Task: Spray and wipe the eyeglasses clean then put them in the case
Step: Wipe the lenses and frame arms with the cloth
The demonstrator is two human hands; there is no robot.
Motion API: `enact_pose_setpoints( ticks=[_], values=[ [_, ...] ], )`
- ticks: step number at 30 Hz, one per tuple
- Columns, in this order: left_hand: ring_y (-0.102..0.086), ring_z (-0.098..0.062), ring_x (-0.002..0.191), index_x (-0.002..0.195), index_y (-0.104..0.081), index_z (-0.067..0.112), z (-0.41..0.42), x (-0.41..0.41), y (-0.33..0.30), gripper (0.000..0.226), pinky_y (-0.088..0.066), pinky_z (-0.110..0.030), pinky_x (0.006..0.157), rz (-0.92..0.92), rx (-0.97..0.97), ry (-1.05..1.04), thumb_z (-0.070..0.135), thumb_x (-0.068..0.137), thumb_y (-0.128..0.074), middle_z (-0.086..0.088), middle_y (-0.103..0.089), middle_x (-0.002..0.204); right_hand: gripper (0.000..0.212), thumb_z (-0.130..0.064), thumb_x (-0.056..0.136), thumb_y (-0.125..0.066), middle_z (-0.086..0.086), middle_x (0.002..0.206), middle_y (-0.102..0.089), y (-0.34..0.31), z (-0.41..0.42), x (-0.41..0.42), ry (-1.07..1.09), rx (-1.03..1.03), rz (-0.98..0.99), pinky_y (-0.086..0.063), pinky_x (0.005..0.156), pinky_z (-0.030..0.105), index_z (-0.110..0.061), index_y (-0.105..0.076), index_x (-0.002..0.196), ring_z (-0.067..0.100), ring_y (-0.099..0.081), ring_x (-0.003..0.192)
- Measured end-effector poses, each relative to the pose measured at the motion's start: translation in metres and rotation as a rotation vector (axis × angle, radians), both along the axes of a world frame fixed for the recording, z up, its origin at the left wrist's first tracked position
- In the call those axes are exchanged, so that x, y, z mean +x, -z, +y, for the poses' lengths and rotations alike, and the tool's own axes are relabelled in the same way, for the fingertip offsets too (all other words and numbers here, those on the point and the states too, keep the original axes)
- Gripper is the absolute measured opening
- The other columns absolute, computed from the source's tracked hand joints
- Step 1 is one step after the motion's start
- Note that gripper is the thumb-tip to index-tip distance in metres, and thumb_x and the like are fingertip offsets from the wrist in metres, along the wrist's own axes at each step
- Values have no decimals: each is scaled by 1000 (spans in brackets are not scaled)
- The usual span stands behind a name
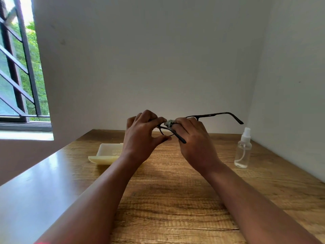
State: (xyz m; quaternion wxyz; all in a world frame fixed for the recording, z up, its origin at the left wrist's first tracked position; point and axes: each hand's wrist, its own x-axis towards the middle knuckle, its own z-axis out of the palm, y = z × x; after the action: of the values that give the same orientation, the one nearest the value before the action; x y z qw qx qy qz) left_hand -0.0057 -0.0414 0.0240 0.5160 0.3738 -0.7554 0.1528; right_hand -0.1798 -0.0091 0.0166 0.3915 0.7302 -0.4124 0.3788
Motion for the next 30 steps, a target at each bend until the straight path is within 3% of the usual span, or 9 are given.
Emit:
enact_pose_setpoints(
  ticks=[6, 12, 17, 22, 26, 30],
  values=[
    [-55, -15, 99, 108, -72, 28, 2, 2, 0, 44, -33, -33, 90, 13, -15, 9, 45, 68, -81, 7, -58, 97, 28, -9, 86, -45, 8, 101, -64, -2, 7, 6, -87, 53, 57, -50, 79, 38, -5, -66, 104, 23, -54, 95],
    [-57, -17, 99, 110, -72, 25, -3, 1, 0, 44, -33, -33, 91, 1, -21, -4, 39, 69, -83, 6, -59, 99, 40, -13, 91, -48, 5, 124, -62, -1, 1, 5, -25, 46, 116, -44, 87, 36, -10, -60, 129, 21, -51, 110],
    [-57, -16, 99, 111, -71, 26, -5, 0, -1, 44, -35, -36, 90, 11, -17, -26, 43, 71, -80, 6, -59, 100, 36, -17, 90, -49, 2, 117, -64, -3, 0, 7, 145, -31, 52, -38, 83, 36, -11, -64, 122, 24, -55, 105],
    [-57, -15, 100, 112, -72, 28, -4, 1, -1, 48, -35, -34, 91, 19, 10, -32, 37, 67, -85, 7, -59, 101, 29, -17, 84, -51, 3, 105, -64, -4, 2, 7, 123, -12, 31, -35, 78, 35, -11, -66, 108, 25, -54, 98],
    [-58, -16, 99, 111, -72, 26, -4, 2, 0, 46, -36, -35, 92, 36, 8, -24, 32, 67, -86, 6, -60, 100, 39, -18, 85, -49, 2, 119, -59, -1, 4, 8, -8, 73, 72, -37, 84, 33, -12, -63, 122, 21, -48, 107],
    [-58, -16, 99, 109, -72, 24, -2, 1, 0, 44, -31, -30, 90, 35, -9, -17, 36, 69, -84, 6, -60, 99, 44, -22, 88, -47, 3, 127, -55, -3, 6, 8, 92, 80, 28, -34, 84, 33, -16, -59, 130, 22, -46, 110]
  ],
)
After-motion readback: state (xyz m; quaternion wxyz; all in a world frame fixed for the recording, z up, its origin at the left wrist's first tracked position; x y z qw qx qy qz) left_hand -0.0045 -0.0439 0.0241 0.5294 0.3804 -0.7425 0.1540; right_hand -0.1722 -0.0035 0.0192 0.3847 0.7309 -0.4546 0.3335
